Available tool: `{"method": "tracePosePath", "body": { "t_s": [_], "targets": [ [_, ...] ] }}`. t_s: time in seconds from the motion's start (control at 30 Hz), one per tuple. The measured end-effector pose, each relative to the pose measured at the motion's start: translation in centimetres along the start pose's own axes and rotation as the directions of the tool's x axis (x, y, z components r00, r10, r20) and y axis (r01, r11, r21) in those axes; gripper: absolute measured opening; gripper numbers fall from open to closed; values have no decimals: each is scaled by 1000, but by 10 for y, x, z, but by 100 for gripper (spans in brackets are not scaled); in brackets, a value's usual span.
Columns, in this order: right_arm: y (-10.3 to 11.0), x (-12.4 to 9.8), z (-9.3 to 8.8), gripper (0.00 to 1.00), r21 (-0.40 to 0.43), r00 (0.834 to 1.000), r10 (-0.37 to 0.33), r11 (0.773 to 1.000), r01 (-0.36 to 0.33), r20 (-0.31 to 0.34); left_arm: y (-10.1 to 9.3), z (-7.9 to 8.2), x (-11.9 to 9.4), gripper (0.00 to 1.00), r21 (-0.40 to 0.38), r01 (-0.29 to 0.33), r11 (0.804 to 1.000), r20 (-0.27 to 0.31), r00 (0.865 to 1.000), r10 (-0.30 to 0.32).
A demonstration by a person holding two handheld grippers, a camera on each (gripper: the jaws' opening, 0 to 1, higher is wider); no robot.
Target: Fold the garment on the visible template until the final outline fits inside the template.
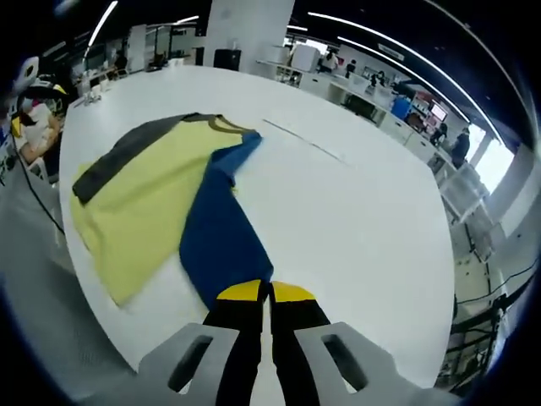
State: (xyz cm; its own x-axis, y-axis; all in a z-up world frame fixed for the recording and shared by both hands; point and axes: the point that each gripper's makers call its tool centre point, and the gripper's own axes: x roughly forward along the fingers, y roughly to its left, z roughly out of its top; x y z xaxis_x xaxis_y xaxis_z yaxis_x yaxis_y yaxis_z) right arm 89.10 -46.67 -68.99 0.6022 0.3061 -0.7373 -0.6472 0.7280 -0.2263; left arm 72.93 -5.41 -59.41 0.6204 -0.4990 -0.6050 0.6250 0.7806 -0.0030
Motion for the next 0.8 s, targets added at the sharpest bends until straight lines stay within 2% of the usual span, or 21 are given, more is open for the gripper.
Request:
{"method": "tracePosePath", "body": {
  "t_s": [0.27,0.43,0.53,0.7,0.8],
  "targets": [
    [-39,5,-10,3,-10,999,-36,999,36,-18,-4,1,-2,89,-12,-32,999,-8,999,32],
    [-65,6,-16,3,12,998,-64,998,64,-17,-3,1,-2,89,-29,-61,998,-11,998,60],
    [-87,11,-21,3,20,997,-73,997,74,-18,-3,2,-2,89,-36,-76,996,-13,997,76],
    [-94,10,-24,3,25,996,-91,996,91,-27,-3,4,-2,89,-49,-105,993,-16,994,105],
    [-105,15,-27,3,22,995,-97,995,98,-33,-2,6,-2,89,-50,-121,991,-22,993,120]
  ]
}}
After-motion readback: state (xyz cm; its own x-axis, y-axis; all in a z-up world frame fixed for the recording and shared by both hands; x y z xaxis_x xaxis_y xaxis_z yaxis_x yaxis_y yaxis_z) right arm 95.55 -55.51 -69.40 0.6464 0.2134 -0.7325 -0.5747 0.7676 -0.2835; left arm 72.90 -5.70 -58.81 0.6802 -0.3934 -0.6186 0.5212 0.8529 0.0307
